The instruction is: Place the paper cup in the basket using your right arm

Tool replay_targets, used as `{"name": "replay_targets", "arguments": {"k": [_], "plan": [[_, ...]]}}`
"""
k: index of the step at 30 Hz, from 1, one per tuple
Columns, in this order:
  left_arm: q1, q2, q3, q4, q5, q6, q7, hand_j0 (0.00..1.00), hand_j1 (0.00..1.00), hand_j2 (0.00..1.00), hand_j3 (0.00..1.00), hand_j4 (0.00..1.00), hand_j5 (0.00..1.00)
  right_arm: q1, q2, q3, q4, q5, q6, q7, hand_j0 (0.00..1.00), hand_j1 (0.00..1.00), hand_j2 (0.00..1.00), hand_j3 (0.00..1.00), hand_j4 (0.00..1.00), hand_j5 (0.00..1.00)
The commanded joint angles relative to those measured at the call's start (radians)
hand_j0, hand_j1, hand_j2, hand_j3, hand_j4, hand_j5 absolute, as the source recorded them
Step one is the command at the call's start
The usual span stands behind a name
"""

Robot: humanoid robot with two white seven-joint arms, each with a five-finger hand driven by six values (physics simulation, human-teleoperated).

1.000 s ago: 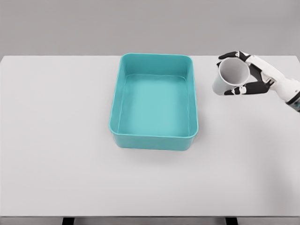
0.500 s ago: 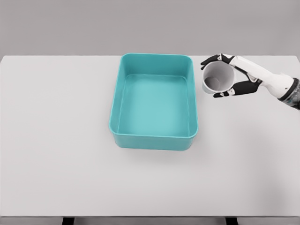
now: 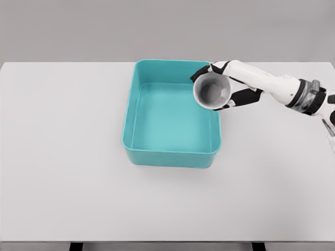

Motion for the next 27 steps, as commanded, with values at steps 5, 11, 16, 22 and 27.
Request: {"name": "replay_targets", "arguments": {"k": [5, 11, 16, 22, 27], "plan": [[0.000, 0.000, 0.000, 0.000, 0.001, 0.000, 0.000, 1.00, 1.00, 1.00, 1.00, 1.00, 1.00, -0.021, 0.099, 0.035, -0.010, 0.213, 0.085, -0.001, 0.68, 0.68, 0.68, 0.68, 0.68, 0.68], [0.000, 0.000, 0.000, 0.000, 0.001, 0.000, 0.000, 1.00, 1.00, 1.00, 1.00, 1.00, 1.00, -0.066, 0.164, 0.191, -0.012, 0.475, 0.214, -0.001, 0.68, 0.68, 0.68, 0.68, 0.68, 0.68], [0.000, 0.000, 0.000, 0.000, 0.001, -0.001, 0.000, 1.00, 1.00, 1.00, 1.00, 1.00, 1.00, -0.091, 0.199, 0.253, -0.020, 0.618, 0.317, -0.001, 0.68, 0.68, 0.68, 0.68, 0.68, 0.68], [0.000, 0.000, 0.000, 0.000, 0.001, 0.000, 0.000, 1.00, 1.00, 1.00, 1.00, 1.00, 1.00, -0.094, 0.202, 0.254, -0.053, 0.642, 0.361, -0.001, 0.74, 0.74, 0.74, 0.74, 0.74, 0.74], [0.000, 0.000, 0.000, 0.000, 0.001, 0.000, 0.000, 1.00, 1.00, 1.00, 1.00, 1.00, 1.00, -0.092, 0.198, 0.253, -0.082, 0.632, 0.354, -0.001, 1.00, 1.00, 1.00, 1.00, 1.00, 1.00]]}}
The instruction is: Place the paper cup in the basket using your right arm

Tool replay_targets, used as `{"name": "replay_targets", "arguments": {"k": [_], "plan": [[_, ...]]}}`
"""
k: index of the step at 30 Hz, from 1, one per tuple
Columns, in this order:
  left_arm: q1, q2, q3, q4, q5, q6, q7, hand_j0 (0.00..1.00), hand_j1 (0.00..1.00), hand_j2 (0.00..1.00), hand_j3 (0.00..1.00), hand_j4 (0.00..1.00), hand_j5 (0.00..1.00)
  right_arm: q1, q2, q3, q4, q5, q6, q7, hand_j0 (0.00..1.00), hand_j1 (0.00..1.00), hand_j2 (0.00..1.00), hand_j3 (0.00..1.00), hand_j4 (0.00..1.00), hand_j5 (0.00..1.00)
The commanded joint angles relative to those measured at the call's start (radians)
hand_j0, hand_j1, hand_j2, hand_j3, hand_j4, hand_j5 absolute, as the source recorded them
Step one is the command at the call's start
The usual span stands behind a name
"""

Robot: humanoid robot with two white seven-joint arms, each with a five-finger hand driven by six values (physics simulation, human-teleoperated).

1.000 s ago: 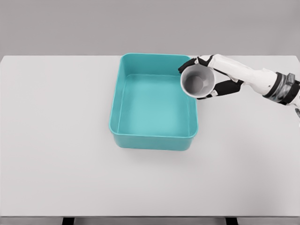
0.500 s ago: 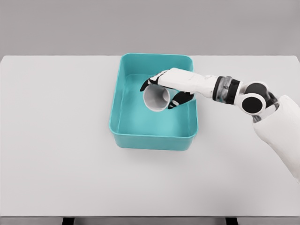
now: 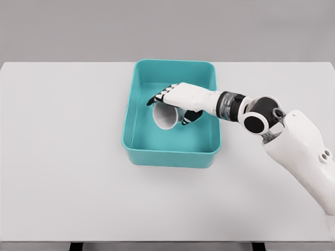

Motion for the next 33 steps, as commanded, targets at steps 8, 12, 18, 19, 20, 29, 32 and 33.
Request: {"name": "replay_targets", "arguments": {"k": [8, 12, 18, 19, 20, 29, 32, 33], "plan": [[0.000, 0.000, 0.000, 0.000, 0.000, 0.000, 0.000, 1.00, 1.00, 1.00, 1.00, 1.00, 1.00, 0.014, -0.051, -0.079, -0.088, -0.083, -0.007, 0.000, 1.00, 1.00, 1.00, 1.00, 1.00, 1.00], [0.000, 0.000, 0.000, 0.000, 0.000, 0.000, 0.000, 1.00, 1.00, 1.00, 1.00, 1.00, 1.00, 0.083, -0.146, -0.323, -0.122, -0.433, -0.013, 0.000, 1.00, 1.00, 1.00, 1.00, 1.00, 1.00], [0.000, 0.000, 0.000, 0.000, 0.000, 0.000, 0.000, 1.00, 1.00, 1.00, 1.00, 1.00, 1.00, 0.302, -0.167, -0.768, -0.119, -0.706, -0.070, 0.000, 1.00, 1.00, 1.00, 1.00, 1.00, 1.00], [0.000, 0.000, 0.000, 0.000, 0.000, 0.000, 0.000, 1.00, 1.00, 1.00, 1.00, 1.00, 1.00, 0.331, -0.167, -0.788, -0.116, -0.706, -0.066, 0.000, 1.00, 1.00, 1.00, 1.00, 1.00, 1.00], [0.000, 0.000, 0.000, 0.000, -0.001, 0.000, 0.000, 1.00, 1.00, 1.00, 1.00, 1.00, 1.00, 0.357, -0.167, -0.792, -0.108, -0.692, -0.059, 0.000, 1.00, 1.00, 1.00, 1.00, 1.00, 1.00], [0.000, 0.000, 0.000, 0.000, 0.000, 0.000, 0.000, 1.00, 1.00, 1.00, 1.00, 1.00, 1.00, 0.472, -0.160, -0.791, -0.076, -0.672, -0.059, 0.000, 1.00, 1.00, 1.00, 1.00, 1.00, 1.00], [-0.002, 0.000, 0.000, 0.000, 0.000, 0.000, 0.000, 1.00, 1.00, 1.00, 1.00, 1.00, 1.00, 0.471, -0.158, -0.792, -0.070, -0.672, -0.059, 0.000, 1.00, 1.00, 1.00, 1.00, 1.00, 1.00], [0.000, 0.000, -0.001, 0.000, -0.001, 0.000, 0.000, 1.00, 1.00, 1.00, 1.00, 1.00, 1.00, 0.469, -0.158, -0.792, -0.057, -0.671, -0.061, 0.000, 1.00, 1.00, 1.00, 1.00, 1.00, 1.00]]}}
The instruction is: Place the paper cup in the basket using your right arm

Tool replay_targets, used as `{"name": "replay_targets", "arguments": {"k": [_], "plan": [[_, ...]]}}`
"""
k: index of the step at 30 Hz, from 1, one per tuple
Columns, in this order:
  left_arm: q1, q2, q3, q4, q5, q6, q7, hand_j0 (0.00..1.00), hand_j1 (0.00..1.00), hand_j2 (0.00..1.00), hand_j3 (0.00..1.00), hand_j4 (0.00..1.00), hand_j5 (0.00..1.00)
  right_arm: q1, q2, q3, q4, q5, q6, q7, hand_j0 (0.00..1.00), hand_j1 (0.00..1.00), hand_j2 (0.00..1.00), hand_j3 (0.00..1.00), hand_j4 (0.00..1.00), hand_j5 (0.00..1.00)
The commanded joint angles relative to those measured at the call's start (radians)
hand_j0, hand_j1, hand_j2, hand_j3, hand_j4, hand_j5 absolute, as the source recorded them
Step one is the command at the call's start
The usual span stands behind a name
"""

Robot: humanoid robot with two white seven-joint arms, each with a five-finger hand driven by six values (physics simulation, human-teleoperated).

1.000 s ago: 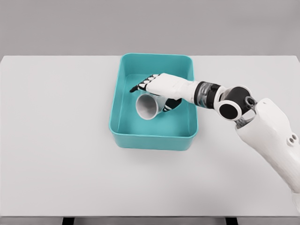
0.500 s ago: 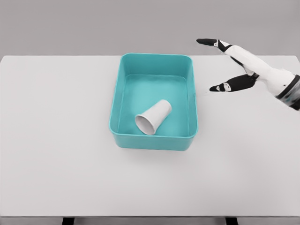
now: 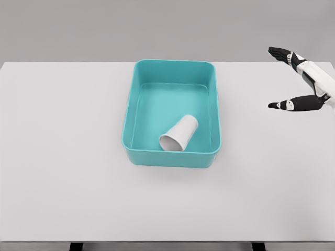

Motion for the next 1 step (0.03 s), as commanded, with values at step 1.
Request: {"name": "replay_targets", "arguments": {"k": [1], "plan": [[0.000, 0.000, -0.001, 0.000, 0.001, 0.000, 0.000, 1.00, 1.00, 1.00, 1.00, 1.00, 1.00, 0.000, 0.001, -0.002, 0.018, -0.001, 0.000, 0.000, 1.00, 1.00, 1.00, 1.00, 1.00, 1.00]]}}
